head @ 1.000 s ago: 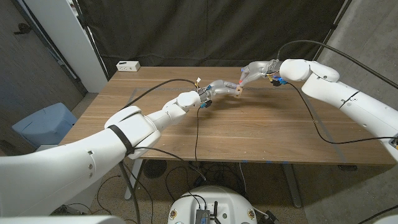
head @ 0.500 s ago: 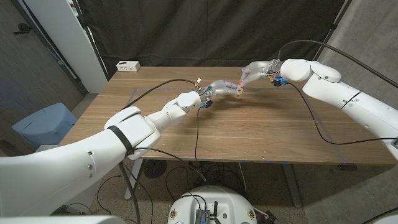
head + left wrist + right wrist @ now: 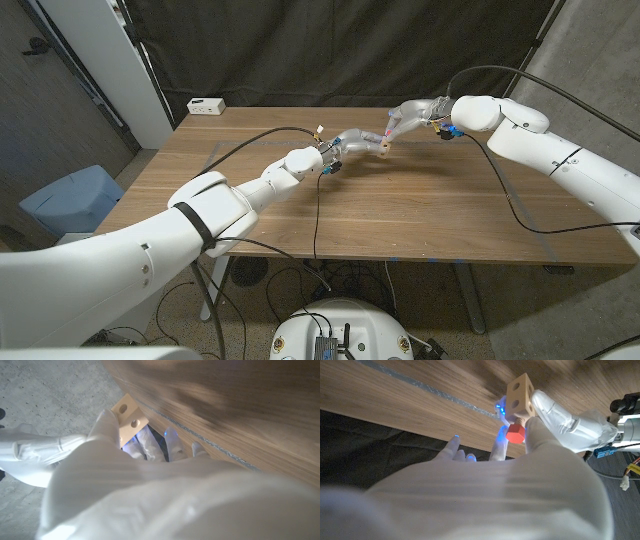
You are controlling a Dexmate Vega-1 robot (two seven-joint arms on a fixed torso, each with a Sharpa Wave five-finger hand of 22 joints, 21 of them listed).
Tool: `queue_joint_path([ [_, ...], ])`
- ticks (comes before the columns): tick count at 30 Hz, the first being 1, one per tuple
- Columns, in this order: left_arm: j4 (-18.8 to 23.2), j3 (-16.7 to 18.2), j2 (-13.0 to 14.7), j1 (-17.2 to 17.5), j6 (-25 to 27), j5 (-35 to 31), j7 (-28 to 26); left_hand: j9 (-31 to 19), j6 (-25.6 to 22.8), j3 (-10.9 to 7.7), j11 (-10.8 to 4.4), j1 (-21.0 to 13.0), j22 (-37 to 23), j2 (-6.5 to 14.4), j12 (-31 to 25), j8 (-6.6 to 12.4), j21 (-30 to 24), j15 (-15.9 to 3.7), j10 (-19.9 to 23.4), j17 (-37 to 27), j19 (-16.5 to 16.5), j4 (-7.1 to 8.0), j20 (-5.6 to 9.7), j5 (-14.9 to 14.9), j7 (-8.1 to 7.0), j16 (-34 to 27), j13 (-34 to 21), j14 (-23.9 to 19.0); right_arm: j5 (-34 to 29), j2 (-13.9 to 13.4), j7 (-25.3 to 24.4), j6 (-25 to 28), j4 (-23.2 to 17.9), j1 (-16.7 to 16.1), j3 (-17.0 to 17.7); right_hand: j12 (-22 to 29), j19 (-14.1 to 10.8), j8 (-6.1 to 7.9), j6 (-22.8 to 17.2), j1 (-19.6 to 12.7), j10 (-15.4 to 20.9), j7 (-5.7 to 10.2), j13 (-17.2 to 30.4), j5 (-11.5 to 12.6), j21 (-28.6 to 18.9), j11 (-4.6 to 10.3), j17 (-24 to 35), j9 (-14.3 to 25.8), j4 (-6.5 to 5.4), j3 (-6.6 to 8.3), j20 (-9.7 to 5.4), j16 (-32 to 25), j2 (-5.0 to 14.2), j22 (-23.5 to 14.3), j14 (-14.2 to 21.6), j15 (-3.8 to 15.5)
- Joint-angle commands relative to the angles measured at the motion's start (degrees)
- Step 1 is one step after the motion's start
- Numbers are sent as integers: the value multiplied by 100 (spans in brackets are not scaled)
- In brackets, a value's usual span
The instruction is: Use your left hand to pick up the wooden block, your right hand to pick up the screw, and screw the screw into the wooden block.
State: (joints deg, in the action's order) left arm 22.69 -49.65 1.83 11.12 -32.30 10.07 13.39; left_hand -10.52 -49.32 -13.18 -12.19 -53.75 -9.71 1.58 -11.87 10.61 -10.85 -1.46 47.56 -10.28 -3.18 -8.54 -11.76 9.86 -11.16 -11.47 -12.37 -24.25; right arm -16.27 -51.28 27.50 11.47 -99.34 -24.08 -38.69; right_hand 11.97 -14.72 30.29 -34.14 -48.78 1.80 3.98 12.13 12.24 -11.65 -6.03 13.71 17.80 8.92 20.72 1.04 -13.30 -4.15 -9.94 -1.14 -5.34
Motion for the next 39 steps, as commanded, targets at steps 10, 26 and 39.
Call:
queue_joint_path([
  [10, 45, 32, 33, 51, -49, -14, 3, -27, -20, -21, 25, 21, -32, 54, -9, 28, -21, -12, -27, -8, -24, 33, -10, 54, -5, -22, -24, -35, 29, -20, 40, 13, -61, -25, 23, -36, 124, -123, 300, 194, -144, -120, 22, -56, 49, -76, 37, -41, -83, -22, 61, 49, -27, -16, -114, -72],
  [26, 221, 67, 124, 145, -170, -56, 5, -27, -19, -22, 27, 17, -32, 55, -4, 30, -17, -10, -42, -7, -19, 30, -5, 55, -4, -19, -24, -32, 121, -201, 208, 95, -306, -40, 143, -54, 224, -179, 394, 324, -231, -166, 32, -76, 70, -93, 42, -81, -110, -39, 104, 81, -52, -17, -189, -123],
  [39, 385, 91, 187, 209, -177, -100, 13, -27, -24, -21, 23, 17, -32, 53, -10, 33, -17, -8, -28, -6, -18, 29, -6, 54, -8, -20, -23, -35, 97, -249, 210, 100, -366, -78, 163, -28, 215, -115, 196, 271, -202, -100, 37, -71, 51, -84, 42, -116, -67, 31, 110, 75, -4, -17, -169, -110],
])
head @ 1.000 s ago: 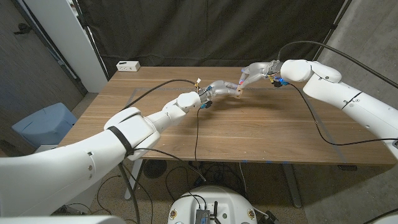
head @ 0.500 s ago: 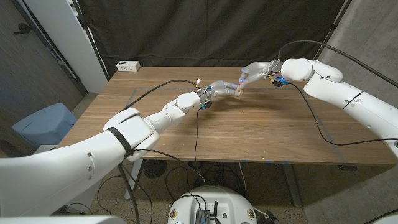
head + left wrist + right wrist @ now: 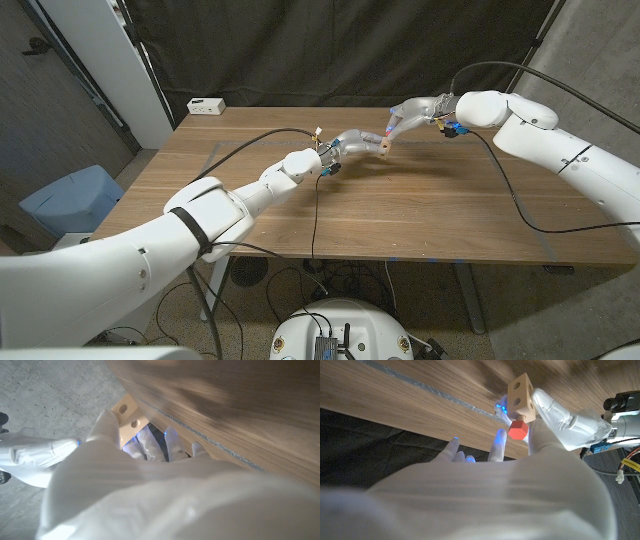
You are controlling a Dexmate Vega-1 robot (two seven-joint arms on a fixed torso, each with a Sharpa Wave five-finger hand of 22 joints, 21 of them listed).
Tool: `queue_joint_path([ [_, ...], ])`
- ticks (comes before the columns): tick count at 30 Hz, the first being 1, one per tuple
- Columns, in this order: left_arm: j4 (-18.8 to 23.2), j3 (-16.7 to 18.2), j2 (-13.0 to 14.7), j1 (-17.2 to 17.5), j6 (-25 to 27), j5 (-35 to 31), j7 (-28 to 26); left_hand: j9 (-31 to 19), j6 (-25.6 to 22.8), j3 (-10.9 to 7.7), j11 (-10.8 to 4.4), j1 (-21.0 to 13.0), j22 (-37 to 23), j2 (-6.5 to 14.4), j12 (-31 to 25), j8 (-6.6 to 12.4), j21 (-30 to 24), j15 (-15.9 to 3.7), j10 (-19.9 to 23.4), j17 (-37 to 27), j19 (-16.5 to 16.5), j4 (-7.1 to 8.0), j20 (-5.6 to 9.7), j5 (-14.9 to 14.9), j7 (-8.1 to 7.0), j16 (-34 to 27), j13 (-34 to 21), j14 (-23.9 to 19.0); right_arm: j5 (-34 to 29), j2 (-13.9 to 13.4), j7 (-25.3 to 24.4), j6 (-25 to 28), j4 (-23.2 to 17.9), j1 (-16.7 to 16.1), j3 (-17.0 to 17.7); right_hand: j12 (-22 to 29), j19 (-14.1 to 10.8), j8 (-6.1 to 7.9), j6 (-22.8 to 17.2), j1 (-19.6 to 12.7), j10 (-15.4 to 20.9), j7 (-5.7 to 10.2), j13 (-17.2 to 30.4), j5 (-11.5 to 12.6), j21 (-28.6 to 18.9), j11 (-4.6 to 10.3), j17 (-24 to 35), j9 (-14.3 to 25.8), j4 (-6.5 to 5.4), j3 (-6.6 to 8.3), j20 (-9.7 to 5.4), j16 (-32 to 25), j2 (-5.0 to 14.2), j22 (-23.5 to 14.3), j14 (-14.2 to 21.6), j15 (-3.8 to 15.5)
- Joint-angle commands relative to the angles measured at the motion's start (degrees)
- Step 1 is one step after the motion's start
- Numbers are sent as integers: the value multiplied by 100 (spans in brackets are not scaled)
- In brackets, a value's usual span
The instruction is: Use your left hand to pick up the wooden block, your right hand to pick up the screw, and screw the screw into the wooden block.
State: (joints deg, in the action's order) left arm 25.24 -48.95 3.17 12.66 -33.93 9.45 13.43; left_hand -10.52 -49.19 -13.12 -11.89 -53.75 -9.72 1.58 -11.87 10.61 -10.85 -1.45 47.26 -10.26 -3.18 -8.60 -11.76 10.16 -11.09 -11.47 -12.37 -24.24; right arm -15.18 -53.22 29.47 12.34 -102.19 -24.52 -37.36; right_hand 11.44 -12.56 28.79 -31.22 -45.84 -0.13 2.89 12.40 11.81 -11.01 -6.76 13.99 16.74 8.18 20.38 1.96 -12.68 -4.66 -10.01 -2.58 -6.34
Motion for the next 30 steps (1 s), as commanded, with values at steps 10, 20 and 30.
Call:
queue_joint_path([
  [10, 160, 33, 53, 66, 10, -52, 19, -26, -44, -26, -6, 20, -31, 54, -9, 36, -16, -10, -3, -8, -17, 36, -1, 24, -9, -17, -24, -31, -47, -43, -10, 31, -106, -45, 33, 56, -52, 141, -376, -91, 57, 83, 13, -33, -39, -24, 17, -40, 47, 140, 4, -9, 95, -8, 33, 3],
  [20, 159, 41, 49, 70, 43, -53, 34, -26, -45, -25, -3, 19, -31, 52, -10, 36, -17, -12, -2, -8, -21, 35, -6, 23, -13, -21, -24, -41, -66, -30, -18, 23, -80, -37, 31, 85, -95, 201, -516, -126, 142, 111, 11, -45, -55, -10, 20, -61, 68, 184, 4, -24, 112, -7, 78, 21],
  [30, -22, 30, -20, 4, 42, -40, 57, -26, -31, -25, -9, 21, -31, 57, -11, 31, -17, -10, 0, -9, -21, 37, -8, 24, -9, -21, -24, -40, -113, -26, -41, 49, -80, -35, 26, 105, -151, 242, -605, -148, 213, 123, 8, -57, -73, 2, 21, -75, 82, 209, -18, -41, 111, -6, 132, 50],
])
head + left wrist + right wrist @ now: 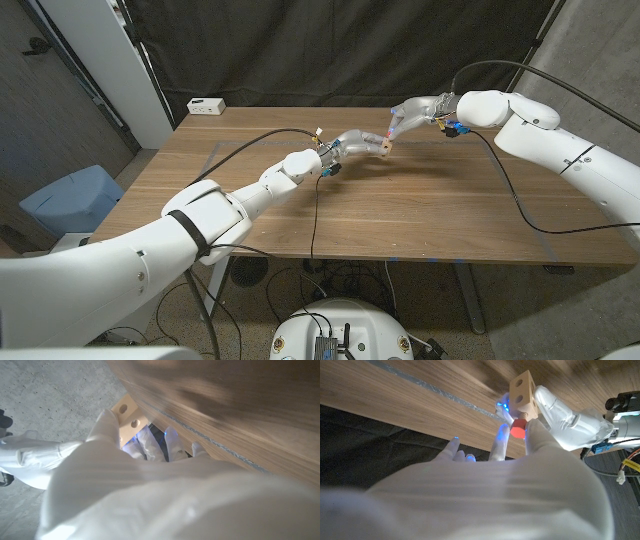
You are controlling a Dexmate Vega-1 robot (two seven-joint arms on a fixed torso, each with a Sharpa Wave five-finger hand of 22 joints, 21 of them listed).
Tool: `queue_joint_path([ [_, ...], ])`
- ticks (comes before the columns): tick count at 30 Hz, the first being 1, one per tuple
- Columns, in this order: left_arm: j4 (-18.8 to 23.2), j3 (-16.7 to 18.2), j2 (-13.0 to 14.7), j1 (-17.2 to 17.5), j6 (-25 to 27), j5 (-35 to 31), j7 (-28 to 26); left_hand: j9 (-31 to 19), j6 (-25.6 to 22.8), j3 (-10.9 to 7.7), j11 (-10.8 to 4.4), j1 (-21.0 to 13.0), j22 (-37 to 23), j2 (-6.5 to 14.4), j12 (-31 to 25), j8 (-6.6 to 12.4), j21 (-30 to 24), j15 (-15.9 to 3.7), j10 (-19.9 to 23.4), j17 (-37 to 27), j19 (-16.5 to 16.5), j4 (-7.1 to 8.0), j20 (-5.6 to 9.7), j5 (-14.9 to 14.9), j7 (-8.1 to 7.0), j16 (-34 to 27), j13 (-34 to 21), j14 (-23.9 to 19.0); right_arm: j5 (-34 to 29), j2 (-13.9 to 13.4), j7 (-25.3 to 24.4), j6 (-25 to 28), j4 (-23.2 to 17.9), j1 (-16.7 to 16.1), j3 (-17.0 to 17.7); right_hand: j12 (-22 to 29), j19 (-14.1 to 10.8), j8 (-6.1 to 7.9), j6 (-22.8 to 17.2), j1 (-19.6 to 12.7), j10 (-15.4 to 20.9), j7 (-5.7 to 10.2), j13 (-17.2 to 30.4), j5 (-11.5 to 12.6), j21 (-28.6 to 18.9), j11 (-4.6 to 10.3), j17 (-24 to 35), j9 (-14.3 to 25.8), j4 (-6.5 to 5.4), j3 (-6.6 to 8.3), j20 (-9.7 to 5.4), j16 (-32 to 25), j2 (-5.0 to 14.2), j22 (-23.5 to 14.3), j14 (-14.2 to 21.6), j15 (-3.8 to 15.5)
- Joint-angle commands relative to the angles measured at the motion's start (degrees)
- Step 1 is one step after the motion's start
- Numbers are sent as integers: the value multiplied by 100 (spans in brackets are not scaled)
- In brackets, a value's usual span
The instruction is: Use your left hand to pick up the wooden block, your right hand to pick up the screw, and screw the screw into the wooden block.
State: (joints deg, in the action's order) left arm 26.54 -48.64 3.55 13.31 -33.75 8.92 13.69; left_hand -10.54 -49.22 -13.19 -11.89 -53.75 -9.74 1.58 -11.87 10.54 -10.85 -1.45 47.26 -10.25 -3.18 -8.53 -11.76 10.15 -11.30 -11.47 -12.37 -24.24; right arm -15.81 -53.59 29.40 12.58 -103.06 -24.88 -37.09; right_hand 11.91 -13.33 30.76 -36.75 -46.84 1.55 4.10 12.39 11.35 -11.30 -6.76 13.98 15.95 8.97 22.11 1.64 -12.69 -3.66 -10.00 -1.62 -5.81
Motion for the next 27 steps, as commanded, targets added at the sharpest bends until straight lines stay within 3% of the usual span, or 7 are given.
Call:
queue_joint_path([
  [1, -171, -3, -65, -70, 28, 15, 31, -24, -32, -18, -9, 21, -29, 57, -12, 39, -17, -10, 2, -10, -21, 30, -8, 25, 15, -20, -24, -40, -52, 16, -28, 25, 13, 8, -6, 57, -78, 47, -54, -50, 46, 7, 9, -14, -44, 3, 21, 2, 4, 38, 15, -42, 10, -7, 40, -2],
  [27, -465, -98, -209, -266, 290, 102, -9, -24, 7, -14, 3, 16, -29, 43, -1, 30, -16, -3, -52, -9, -19, 24, -13, 23, 22, -12, -31, -23, -124, 216, -7, -37, 298, 172, -158, 72, -137, 177, -221, -103, 144, 29, 2, -44, -53, 13, 24, 47, 23, 91, -3, -56, 6, -6, 107, 17],
])
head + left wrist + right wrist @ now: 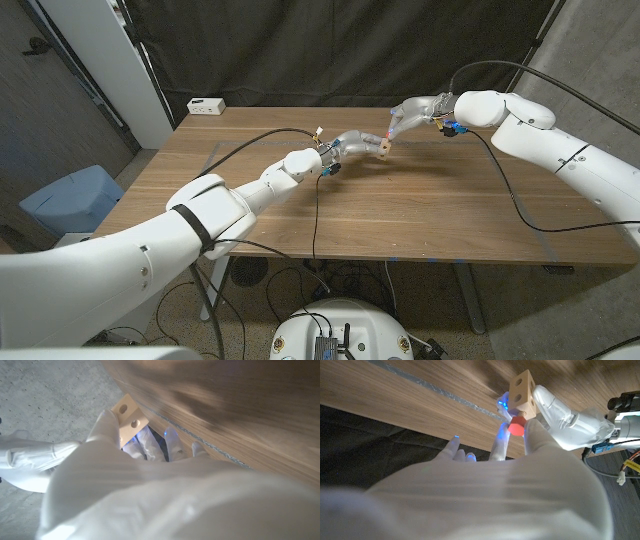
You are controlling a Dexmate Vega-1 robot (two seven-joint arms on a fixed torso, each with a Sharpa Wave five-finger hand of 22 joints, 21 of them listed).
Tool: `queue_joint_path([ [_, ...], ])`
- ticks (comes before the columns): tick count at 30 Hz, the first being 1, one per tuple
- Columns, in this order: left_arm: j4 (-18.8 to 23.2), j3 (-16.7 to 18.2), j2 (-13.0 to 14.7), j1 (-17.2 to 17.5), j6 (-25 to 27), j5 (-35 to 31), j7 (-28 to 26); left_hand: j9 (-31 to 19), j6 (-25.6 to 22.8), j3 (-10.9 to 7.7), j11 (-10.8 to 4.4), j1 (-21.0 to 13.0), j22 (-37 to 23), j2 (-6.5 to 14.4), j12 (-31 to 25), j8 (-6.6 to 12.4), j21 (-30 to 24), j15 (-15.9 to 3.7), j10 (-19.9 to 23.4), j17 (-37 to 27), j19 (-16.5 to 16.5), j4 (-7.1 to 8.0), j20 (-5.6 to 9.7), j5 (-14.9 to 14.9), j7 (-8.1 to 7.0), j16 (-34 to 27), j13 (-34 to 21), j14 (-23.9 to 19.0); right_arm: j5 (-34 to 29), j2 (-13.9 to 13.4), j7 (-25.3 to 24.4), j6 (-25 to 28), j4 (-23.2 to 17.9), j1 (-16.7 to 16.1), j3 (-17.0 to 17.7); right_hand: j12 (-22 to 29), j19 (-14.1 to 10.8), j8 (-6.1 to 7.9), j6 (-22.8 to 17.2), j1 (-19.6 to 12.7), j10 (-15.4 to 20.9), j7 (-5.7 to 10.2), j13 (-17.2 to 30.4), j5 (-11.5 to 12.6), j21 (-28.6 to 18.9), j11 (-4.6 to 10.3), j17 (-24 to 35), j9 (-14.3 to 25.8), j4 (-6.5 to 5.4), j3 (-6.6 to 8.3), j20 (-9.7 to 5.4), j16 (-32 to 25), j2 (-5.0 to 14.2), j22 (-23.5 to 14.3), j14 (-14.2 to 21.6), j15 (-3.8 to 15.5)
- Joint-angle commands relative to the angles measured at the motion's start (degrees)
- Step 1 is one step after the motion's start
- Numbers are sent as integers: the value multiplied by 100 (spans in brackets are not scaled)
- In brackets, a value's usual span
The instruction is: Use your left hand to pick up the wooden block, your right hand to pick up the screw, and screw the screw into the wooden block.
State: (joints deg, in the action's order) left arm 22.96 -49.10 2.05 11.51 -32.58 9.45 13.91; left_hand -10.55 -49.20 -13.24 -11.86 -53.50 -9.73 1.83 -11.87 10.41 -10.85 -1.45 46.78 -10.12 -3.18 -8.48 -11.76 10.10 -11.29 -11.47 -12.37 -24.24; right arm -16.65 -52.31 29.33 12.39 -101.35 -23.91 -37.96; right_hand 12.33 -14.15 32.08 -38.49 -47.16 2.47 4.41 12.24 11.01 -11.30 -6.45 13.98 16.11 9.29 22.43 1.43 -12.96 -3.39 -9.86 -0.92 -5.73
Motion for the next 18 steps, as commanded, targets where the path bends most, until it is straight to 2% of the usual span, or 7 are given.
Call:
queue_joint_path([
  [1, -113, -57, -63, -93, 191, 55, -32, -23, 2, -9, 3, -9, -30, 19, -1, 44, -16, -5, -5, -22, -19, 19, -14, 28, 19, -14, -30, -27, -41, 93, -8, -23, 135, 77, -72, 32, -56, 59, -69, -74, 64, -6, 16, -13, -52, -18, 25, 34, -8, 64, 18, -30, -21, -21, 44, 7],
  [18, -143, -134, -81, -151, 301, 122, -59, -23, 7, -10, -6, -17, -30, 20, -3, 46, -15, -12, -5, -22, -16, 16, -4, 29, 13, -16, -29, -33, -195, 190, -119, 27, 210, 126, -157, 77, -176, 207, -266, -70, 254, 12, 11, -32, -81, 18, 34, 85, -26, 99, -13, -75, -14, -22, 181, 64],
])
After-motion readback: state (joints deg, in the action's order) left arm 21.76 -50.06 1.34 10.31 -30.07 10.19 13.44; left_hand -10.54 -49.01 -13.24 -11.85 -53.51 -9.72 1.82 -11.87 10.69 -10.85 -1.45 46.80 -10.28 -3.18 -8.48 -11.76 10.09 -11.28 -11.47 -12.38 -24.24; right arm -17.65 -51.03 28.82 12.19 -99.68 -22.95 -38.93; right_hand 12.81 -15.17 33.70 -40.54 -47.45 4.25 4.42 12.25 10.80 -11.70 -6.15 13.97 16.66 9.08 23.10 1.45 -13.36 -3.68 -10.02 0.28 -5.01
